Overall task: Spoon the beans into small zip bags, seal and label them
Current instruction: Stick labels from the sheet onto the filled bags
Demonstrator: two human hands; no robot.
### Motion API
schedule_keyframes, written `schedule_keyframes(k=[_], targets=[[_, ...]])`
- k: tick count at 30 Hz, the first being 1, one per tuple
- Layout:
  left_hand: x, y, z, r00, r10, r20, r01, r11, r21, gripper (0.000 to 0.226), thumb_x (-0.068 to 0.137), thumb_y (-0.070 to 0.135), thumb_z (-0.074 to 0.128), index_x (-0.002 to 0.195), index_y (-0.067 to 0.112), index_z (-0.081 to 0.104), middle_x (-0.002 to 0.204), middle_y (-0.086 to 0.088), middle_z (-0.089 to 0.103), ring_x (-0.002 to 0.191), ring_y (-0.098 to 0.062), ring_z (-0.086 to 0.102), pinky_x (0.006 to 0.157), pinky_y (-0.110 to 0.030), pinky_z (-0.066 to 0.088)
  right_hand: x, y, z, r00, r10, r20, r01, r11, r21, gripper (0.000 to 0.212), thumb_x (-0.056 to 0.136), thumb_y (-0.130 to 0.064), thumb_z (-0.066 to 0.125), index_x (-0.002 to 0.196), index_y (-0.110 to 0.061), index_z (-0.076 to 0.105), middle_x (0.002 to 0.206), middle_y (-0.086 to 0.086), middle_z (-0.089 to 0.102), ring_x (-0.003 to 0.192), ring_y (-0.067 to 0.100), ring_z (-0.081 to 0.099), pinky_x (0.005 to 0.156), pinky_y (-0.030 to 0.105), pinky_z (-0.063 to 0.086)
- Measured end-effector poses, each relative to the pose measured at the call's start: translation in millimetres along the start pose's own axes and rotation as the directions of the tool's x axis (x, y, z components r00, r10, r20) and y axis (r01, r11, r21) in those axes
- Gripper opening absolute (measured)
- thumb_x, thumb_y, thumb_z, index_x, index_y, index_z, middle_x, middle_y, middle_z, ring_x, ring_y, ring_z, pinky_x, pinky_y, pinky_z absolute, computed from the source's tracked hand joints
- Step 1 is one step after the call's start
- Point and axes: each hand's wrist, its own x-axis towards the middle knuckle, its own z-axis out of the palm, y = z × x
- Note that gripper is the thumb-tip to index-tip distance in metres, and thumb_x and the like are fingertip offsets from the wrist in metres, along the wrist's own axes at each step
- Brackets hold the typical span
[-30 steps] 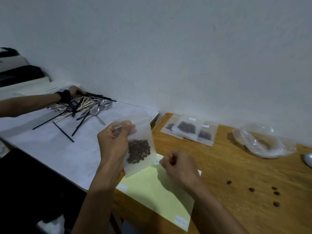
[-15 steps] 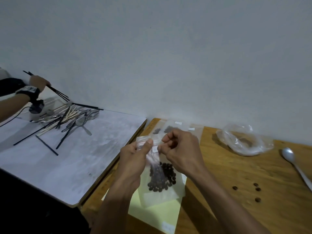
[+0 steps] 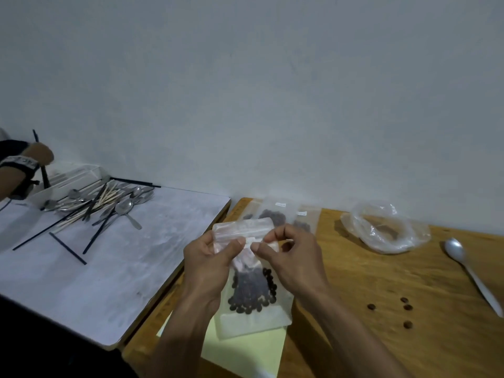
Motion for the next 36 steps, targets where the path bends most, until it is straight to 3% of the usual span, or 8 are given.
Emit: schedule_keyframes(k=[6,9,13,17,22,25,32,36], targets=[[22,3,3,0.999,-0.028,-0.043,0.027,0.999,-0.017,0.015,0.084,0.002,0.077,0.099,0.007,0.075,0.093,-0.009,0.08,0.09,-0.029,0.077,0.083,-0.042,0.061,-9,17,-11,0.988,-0.048,0.145,0.056,0.997,-0.055,0.024,0.088,-0.021,0.075,0.11,-0.03,0.074,0.1,-0.017,0.071,0.085,0.005,0.066,0.071,0.03,0.061],[29,2,9,1.0,-0.022,0.002,0.022,0.995,0.095,0.025,0.082,0.01,0.082,0.103,0.015,0.071,0.095,-0.004,0.08,0.09,-0.024,0.076,0.072,-0.03,0.059,4,26,-13,0.997,0.014,0.078,-0.02,0.997,0.08,0.026,0.087,-0.015,0.076,0.111,-0.026,0.074,0.099,-0.01,0.073,0.082,0.012,0.069,0.063,0.027,0.06],[38,-6,21,0.99,-0.077,0.122,0.047,0.973,0.227,0.06,0.071,0.007,0.089,0.118,0.021,0.055,0.105,-0.003,0.069,0.09,-0.016,0.071,0.06,-0.021,0.056,36,35,-15,0.99,0.102,-0.1,-0.082,0.978,0.192,0.022,0.083,-0.013,0.081,0.099,-0.027,0.076,0.097,-0.009,0.073,0.088,0.014,0.07,0.073,0.031,0.061],[68,-8,41,0.983,0.014,0.18,-0.088,0.908,0.409,0.054,0.07,0.013,0.092,0.115,0.022,0.063,0.109,0.006,0.068,0.093,0.001,0.061,0.066,-0.012,0.05,76,41,-12,0.964,0.172,-0.201,-0.133,0.972,0.196,0.021,0.081,-0.016,0.082,0.097,-0.026,0.074,0.097,-0.006,0.073,0.093,0.016,0.069,0.081,0.043,0.062],[123,-8,70,0.969,0.071,0.238,-0.199,0.796,0.572,0.063,0.076,0.014,0.088,0.133,0.01,0.062,0.124,-0.002,0.064,0.102,-0.014,0.06,0.061,-0.004,0.045,131,46,-9,0.976,0.123,-0.182,-0.13,0.991,-0.029,0.041,0.083,-0.024,0.081,0.122,-0.013,0.069,0.115,0.003,0.069,0.105,0.02,0.065,0.092,0.04,0.058],[151,-18,79,0.964,0.043,0.263,-0.212,0.719,0.661,0.069,0.076,0.02,0.089,0.138,0.01,0.059,0.137,-0.006,0.063,0.117,-0.022,0.061,0.083,-0.019,0.046,159,60,-4,0.986,0.086,-0.141,-0.116,0.967,-0.226,0.048,0.086,-0.029,0.078,0.129,-0.012,0.065,0.125,0.005,0.067,0.112,0.021,0.063,0.097,0.039,0.054],[171,-54,88,0.954,0.004,0.301,-0.244,0.597,0.765,0.068,0.086,0.027,0.08,0.144,0.008,0.051,0.146,-0.009,0.055,0.127,-0.025,0.057,0.096,-0.031,0.048,170,85,9,0.988,0.135,-0.069,-0.149,0.78,-0.608,0.048,0.091,-0.044,0.065,0.134,-0.024,0.06,0.139,0.005,0.053,0.132,0.028,0.042,0.102,0.048,0.044],[172,-59,87,0.942,0.024,0.335,-0.29,0.564,0.773,0.064,0.091,0.031,0.074,0.146,0.01,0.049,0.15,-0.008,0.053,0.131,-0.024,0.055,0.101,-0.032,0.045,168,85,8,0.99,0.132,-0.059,-0.138,0.747,-0.651,0.048,0.094,-0.046,0.058,0.137,-0.025,0.056,0.141,0.006,0.043,0.133,0.027,0.037,0.103,0.047,0.039]])
